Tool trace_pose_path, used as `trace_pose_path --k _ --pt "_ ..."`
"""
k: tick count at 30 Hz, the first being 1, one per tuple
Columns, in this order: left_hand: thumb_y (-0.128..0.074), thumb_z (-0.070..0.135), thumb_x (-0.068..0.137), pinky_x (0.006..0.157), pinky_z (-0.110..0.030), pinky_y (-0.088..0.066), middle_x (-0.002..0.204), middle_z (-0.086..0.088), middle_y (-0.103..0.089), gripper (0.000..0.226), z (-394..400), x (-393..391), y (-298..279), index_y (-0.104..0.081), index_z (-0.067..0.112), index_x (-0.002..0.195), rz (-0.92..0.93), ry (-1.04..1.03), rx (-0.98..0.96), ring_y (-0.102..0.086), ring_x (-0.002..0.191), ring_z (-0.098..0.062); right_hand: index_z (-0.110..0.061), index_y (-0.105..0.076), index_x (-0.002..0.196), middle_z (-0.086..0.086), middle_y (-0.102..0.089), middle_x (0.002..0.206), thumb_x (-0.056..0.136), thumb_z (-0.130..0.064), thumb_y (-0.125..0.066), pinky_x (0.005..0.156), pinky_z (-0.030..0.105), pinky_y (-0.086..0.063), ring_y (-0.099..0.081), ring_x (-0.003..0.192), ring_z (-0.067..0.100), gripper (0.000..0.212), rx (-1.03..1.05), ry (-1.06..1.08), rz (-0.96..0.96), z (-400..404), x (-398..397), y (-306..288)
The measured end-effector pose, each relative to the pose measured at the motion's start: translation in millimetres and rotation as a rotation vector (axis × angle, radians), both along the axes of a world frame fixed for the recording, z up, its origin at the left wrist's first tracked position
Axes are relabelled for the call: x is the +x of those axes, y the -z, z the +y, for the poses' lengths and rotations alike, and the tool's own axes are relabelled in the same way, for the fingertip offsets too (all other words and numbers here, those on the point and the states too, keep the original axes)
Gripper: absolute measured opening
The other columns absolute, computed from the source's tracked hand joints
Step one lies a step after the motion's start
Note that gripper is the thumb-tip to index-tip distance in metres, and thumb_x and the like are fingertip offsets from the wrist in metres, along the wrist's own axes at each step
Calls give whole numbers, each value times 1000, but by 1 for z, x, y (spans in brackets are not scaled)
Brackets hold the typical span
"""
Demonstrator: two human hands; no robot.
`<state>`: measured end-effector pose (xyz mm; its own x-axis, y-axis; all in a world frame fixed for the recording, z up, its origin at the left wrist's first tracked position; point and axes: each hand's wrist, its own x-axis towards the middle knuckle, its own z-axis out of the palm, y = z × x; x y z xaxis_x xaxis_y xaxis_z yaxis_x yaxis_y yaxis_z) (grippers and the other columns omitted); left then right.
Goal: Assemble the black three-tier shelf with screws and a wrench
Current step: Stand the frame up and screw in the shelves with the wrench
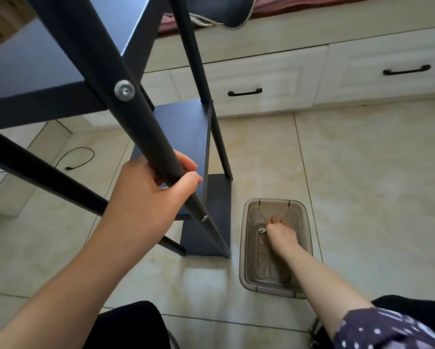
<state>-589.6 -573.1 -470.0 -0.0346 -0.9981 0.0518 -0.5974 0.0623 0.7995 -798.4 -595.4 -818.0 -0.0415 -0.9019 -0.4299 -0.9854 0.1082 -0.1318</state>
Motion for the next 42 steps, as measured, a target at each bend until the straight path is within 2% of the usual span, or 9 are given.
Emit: trace_pose_path --k 5,9,13,15,20,25,31,38,42 --pt "-76 20 83 68 -11 -46 79 9 -69 5 1 -1 -1 -71 22 81 -23 -1 7 -66 87 -3 -5 -54 129 13 -57 128 94 2 -48 92 40 -50 -57 119 32 36 22 -10 18 2 -3 1" --pt "-75 22 83 66 -4 -46 80 10 -69 4 2 -1 -1 -72 21 83 -28 3 12 -66 87 -1 0 -49 134 17 -53 132 95 5 -43 96 41 -47 -54 123 34 40 60 -11 35 0 -2 -3" --pt "-75 22 84 71 -12 -47 81 10 -69 4 2 -1 -2 -71 22 85 -27 2 20 -66 88 -1 -1 -49 135 18 -52 134 98 0 -42 98 40 -48 -54 121 32 37 145 -63 46 -4 -3 -6" --pt "-75 20 84 70 -10 -48 82 11 -69 5 3 0 -3 -70 22 85 -23 16 22 -66 89 0 -3 -51 133 17 -53 135 99 -1 -41 98 39 -48 -55 121 32 36 191 -112 53 -11 -9 -11" --pt "-71 1 85 68 -3 -48 85 13 -75 18 5 6 -4 -68 18 92 21 80 78 -70 88 2 -5 -57 123 16 -62 122 97 3 -43 90 40 -52 -63 110 33 31 173 -131 67 -47 -28 -39" --pt "-74 9 85 71 -11 -52 85 13 -74 17 1 6 -3 -68 24 90 -5 92 100 -70 86 2 -2 -60 117 17 -61 121 92 6 -44 83 38 -49 -62 108 33 30 152 -194 123 -70 -35 -71" --pt "-73 18 89 84 -27 -56 87 7 -74 14 -2 8 -5 -64 29 88 -71 136 99 -70 88 -4 2 -59 122 18 -63 126 88 5 -61 88 35 -50 -63 113 32 35 227 -221 203 -66 -37 -119" --pt "-72 23 91 80 -17 -48 100 10 -72 18 1 13 1 -59 31 101 36 171 111 -66 98 -5 0 -69 110 14 -71 110 86 -10 -74 83 31 -56 -69 101 27 26 130 -208 175 -44 -20 -226" --pt "-71 26 92 63 -6 -44 104 14 -69 20 5 16 7 -59 30 107 105 152 77 -64 97 1 -2 -73 106 9 -76 97 91 -14 -68 83 32 -59 -73 88 19 20 86 -198 21 -16 -4 -280"
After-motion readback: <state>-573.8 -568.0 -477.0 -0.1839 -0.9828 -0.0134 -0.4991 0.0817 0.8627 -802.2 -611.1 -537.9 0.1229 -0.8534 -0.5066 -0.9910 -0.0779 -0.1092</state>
